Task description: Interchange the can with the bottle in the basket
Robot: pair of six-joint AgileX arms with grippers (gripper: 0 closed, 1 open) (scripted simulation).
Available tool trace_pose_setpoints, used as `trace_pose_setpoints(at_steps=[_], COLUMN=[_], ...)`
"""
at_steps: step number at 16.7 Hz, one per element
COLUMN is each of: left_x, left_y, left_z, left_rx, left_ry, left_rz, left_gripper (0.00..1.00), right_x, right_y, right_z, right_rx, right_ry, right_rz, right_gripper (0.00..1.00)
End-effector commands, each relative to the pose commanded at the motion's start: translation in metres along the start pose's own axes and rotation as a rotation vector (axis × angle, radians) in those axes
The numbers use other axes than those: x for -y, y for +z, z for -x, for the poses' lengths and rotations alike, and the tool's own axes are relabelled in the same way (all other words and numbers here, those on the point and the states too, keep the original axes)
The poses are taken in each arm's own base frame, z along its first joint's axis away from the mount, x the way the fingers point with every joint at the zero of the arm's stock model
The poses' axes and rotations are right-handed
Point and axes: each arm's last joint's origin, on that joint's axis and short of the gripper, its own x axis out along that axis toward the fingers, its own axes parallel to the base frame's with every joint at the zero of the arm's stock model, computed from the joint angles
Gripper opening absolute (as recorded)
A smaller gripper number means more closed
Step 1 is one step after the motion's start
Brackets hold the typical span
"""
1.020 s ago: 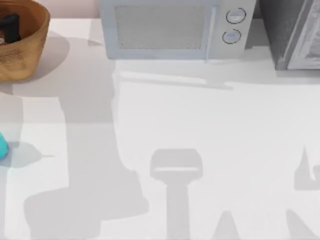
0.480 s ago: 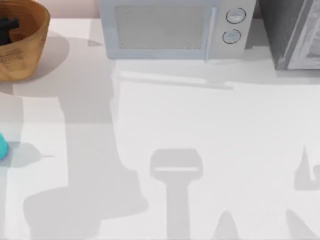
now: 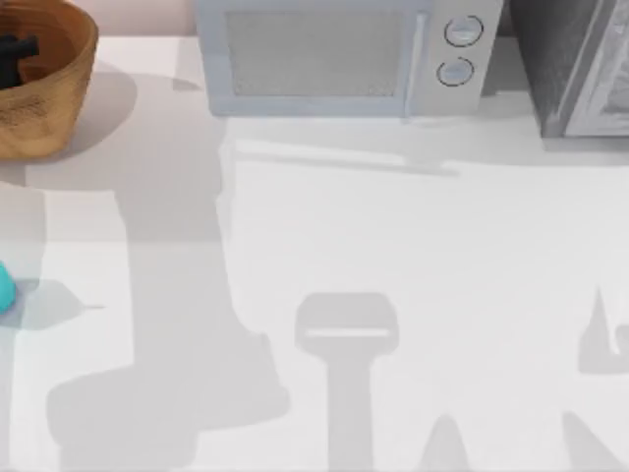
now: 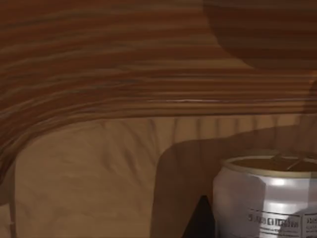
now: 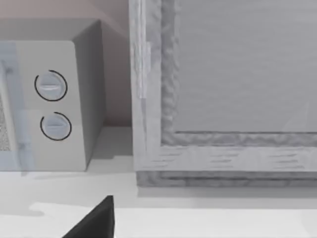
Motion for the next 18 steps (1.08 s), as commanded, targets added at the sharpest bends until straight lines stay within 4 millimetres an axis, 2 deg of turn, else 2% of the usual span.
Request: trace_pose_setpoints(at_steps=[3,4,8,10,13,16,18], left_x=[0.0,0.009,0.009,0.013,0.03,0.058,0.079], left_y=[0.0,0.005,0.003,0.002,0.001,-0.009,-0.025], left_z=[0.0,0.02,0.022,0.033,0.07,0.125,0.164], left_rx=[0.0,0.039,0.021,0.022,0.073,0.176,0.261], left_ry=[0.0,-0.001,0.003,0.012,0.032,0.056,0.073], left_rz=[0.0,-0.014,0.007,0.018,0.01,-0.023,-0.051], left_gripper=[0.0,0.0,0.0,0.0,0.0,0.0,0.0], right_x=[0.0,0.0,0.0,0.0,0.0,0.0,0.0], right_y=[0.0,0.0,0.0,0.0,0.0,0.0,0.0], right_z=[0.0,0.0,0.0,0.0,0.0,0.0,0.0], right_rx=[0.0,0.0,0.0,0.0,0.0,0.0,0.0], right_ry=[0.0,0.0,0.0,0.0,0.0,0.0,0.0], right_rz=[0.0,0.0,0.0,0.0,0.0,0.0,0.0], right_gripper=[1.0,1.0,1.0,1.0,1.0,1.0,1.0])
